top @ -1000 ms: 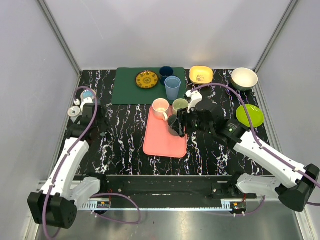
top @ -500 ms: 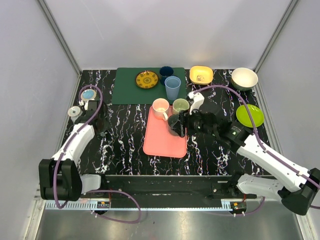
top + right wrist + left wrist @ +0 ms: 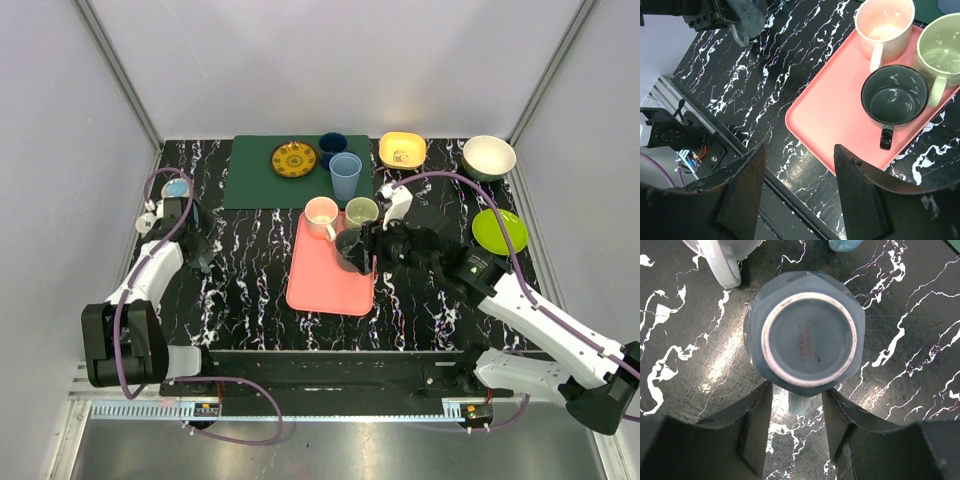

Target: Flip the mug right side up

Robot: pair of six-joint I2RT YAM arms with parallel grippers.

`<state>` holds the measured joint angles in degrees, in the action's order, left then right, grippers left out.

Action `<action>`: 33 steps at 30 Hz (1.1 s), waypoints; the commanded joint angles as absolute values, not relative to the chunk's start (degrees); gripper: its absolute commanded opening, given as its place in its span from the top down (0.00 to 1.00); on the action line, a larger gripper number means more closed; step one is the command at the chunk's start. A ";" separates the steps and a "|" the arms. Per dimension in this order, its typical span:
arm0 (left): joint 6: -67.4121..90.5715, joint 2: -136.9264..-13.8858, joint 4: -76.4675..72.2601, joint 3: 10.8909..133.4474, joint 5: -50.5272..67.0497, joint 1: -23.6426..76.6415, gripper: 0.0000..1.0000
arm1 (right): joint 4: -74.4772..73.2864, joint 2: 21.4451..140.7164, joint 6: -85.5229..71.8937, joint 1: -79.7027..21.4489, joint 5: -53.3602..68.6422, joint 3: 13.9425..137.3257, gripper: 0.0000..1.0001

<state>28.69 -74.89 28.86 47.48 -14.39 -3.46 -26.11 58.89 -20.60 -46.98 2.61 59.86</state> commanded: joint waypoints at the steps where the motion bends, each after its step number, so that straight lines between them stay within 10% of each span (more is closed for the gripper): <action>1: 27.77 -76.81 24.79 49.75 -11.78 -4.48 0.55 | -23.47 59.41 -19.86 -47.37 2.37 59.94 0.37; 14: 27.86 -76.91 24.34 50.01 -10.46 -4.57 1.00 | -22.85 60.55 -19.69 -47.37 1.85 59.50 0.38; 23: 34.79 -61.63 22.51 48.52 1.47 -3.00 1.00 | -21.19 61.35 -20.82 -47.37 2.90 58.01 0.37; 33: 56.85 -40.09 -14.18 32.53 24.85 2.80 1.00 | -0.64 63.54 -35.49 -47.29 23.79 52.39 0.35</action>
